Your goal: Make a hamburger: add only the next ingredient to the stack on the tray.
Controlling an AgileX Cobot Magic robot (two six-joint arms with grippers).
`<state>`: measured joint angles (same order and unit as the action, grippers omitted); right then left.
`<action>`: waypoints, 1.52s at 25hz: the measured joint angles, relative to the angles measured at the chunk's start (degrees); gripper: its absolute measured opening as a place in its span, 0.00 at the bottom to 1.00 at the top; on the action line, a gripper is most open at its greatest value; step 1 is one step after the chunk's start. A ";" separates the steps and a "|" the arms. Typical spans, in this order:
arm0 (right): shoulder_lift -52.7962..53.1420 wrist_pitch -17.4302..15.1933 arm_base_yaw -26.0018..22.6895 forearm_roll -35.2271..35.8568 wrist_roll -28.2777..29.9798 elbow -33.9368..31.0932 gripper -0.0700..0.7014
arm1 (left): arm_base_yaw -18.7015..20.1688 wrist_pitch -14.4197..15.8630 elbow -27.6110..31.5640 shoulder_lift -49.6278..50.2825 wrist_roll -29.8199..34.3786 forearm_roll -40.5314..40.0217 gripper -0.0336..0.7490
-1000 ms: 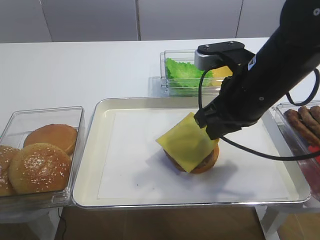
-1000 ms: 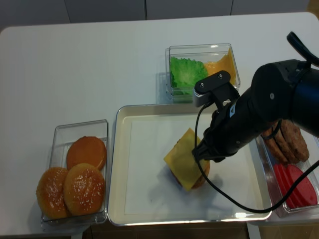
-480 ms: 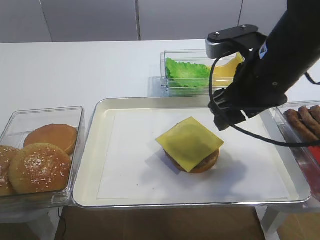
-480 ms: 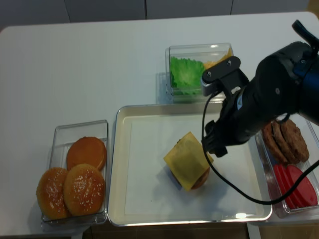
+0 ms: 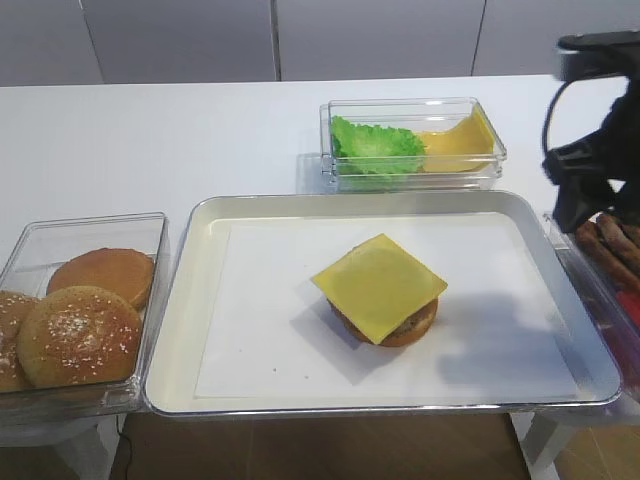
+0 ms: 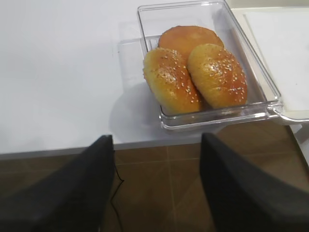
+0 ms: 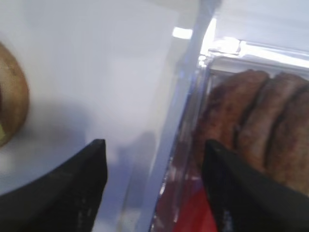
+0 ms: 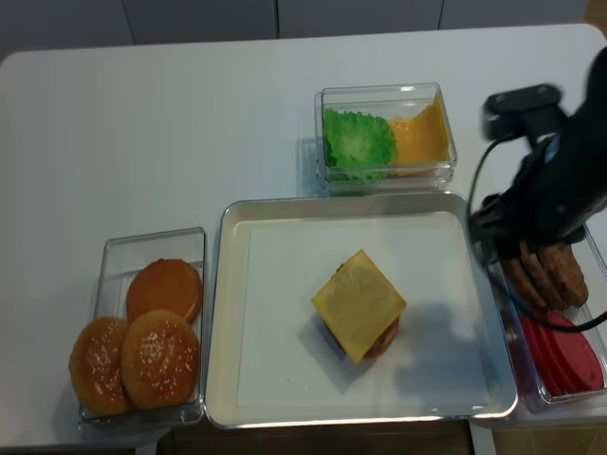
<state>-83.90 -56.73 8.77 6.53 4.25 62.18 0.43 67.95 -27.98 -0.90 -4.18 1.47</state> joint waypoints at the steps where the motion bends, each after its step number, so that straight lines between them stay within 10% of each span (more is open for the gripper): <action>1: 0.99 -0.24 -1.97 0.25 0.09 0.00 0.69 | 0.00 0.00 0.00 0.00 0.00 0.00 0.58; 6: 6.28 -2.78 -7.92 -0.23 0.09 0.00 0.69 | 0.00 0.00 0.00 0.00 0.00 0.00 0.58; 38: 68.18 -16.04 -8.30 3.05 -2.40 -22.09 0.69 | 0.00 0.00 0.00 0.00 0.00 0.00 0.58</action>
<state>-15.72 -72.77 0.47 9.58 1.85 40.09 0.43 67.95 -27.98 -0.90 -4.18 1.47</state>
